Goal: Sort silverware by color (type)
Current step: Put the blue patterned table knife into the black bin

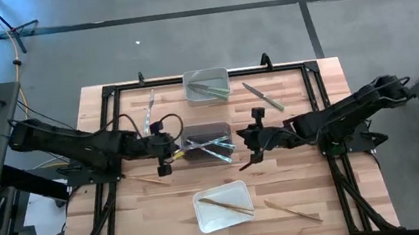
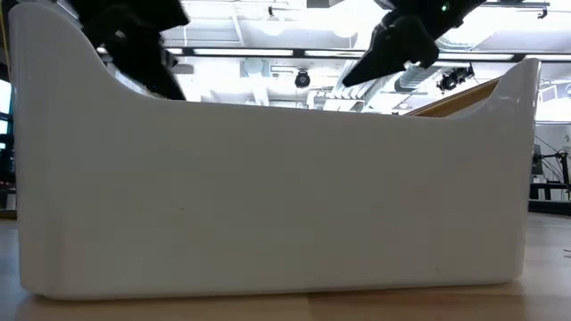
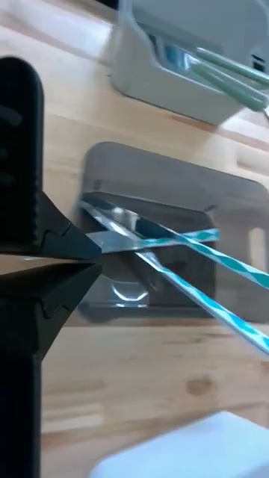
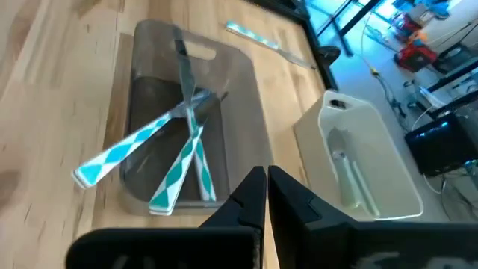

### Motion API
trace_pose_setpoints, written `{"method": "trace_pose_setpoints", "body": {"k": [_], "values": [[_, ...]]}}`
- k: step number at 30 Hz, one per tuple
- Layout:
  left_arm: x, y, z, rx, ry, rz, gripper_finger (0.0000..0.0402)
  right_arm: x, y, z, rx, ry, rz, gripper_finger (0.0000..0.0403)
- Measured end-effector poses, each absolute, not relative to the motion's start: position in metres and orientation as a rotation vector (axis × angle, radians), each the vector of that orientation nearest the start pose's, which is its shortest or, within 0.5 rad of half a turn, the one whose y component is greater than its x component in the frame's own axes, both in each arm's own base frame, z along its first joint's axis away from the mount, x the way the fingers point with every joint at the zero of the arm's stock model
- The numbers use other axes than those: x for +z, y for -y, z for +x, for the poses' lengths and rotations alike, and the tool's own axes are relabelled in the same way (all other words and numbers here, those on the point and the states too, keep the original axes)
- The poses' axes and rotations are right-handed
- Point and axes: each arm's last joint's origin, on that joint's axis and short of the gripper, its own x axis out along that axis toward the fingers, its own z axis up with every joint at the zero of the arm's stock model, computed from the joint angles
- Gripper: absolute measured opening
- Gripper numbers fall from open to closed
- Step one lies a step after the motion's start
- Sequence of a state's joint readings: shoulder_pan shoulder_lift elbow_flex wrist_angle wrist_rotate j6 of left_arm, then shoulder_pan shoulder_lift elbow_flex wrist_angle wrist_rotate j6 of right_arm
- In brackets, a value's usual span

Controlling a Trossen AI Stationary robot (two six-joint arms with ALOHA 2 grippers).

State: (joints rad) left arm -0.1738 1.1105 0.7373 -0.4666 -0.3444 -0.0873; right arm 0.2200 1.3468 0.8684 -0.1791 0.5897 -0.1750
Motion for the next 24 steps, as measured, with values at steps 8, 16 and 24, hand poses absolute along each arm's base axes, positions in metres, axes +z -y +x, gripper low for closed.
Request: {"method": "trace_pose_setpoints", "body": {"k": [8,16,24], "values": [[0.208,0.027,0.196,0.223,-0.788,0.103,0.0021,0.233,-0.041,0.288,-0.257,-0.657,-0.394,0.0],[0.198,0.026,0.191,0.254,-0.847,0.057,0.0005,0.227,-0.038,0.292,-0.256,-0.671,-0.372,0.0],[0.171,0.023,0.18,0.306,-0.889,-0.016,0.0001,0.226,-0.038,0.291,-0.262,-0.683,-0.372,0.0]]}}
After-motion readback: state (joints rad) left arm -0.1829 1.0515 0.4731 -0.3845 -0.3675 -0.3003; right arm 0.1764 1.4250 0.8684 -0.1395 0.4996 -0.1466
